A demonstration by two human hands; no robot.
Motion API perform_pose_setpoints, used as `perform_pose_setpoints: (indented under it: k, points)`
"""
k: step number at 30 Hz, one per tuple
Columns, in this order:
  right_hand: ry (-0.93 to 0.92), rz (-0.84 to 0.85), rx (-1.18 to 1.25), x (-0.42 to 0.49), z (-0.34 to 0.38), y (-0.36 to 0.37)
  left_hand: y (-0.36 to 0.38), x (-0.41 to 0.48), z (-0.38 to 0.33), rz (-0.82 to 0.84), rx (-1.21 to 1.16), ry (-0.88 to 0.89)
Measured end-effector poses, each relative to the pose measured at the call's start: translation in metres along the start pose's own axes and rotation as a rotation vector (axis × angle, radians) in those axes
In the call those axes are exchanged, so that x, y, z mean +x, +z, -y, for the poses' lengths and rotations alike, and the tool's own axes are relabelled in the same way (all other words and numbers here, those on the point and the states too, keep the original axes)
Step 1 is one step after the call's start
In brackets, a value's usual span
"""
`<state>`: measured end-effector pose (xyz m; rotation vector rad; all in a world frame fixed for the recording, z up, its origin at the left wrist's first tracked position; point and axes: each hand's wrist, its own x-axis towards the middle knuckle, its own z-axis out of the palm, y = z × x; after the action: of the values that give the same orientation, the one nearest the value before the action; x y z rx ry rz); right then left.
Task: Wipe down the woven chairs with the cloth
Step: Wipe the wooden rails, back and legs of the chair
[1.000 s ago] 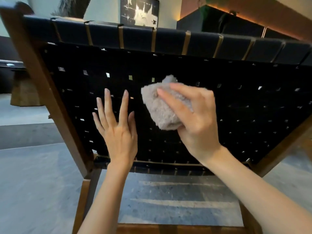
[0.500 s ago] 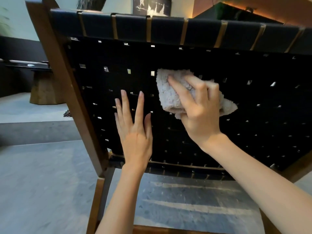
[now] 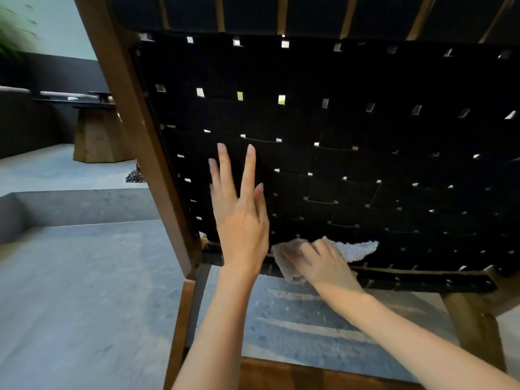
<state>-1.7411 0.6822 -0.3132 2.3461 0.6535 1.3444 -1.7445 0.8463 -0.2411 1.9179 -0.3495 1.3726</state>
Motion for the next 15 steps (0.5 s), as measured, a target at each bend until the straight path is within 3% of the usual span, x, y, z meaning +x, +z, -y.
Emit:
perform_pose_setpoints:
  k: [5, 11, 15]
  points:
    - [-0.103, 0.091, 0.149, 0.001, -0.006, -0.048, -0.010, -0.001, -0.010, -0.102, 0.201, -0.017]
    - [-0.009, -0.353, 0.262, 0.051, -0.025, -0.116, -0.034, 0.025, -0.014, -0.377, 0.245, -0.098]
    - [0.003, -0.499, 0.175, 0.102, -0.031, -0.145, -0.054, 0.039, -0.005, -0.385, 0.283, -0.142]
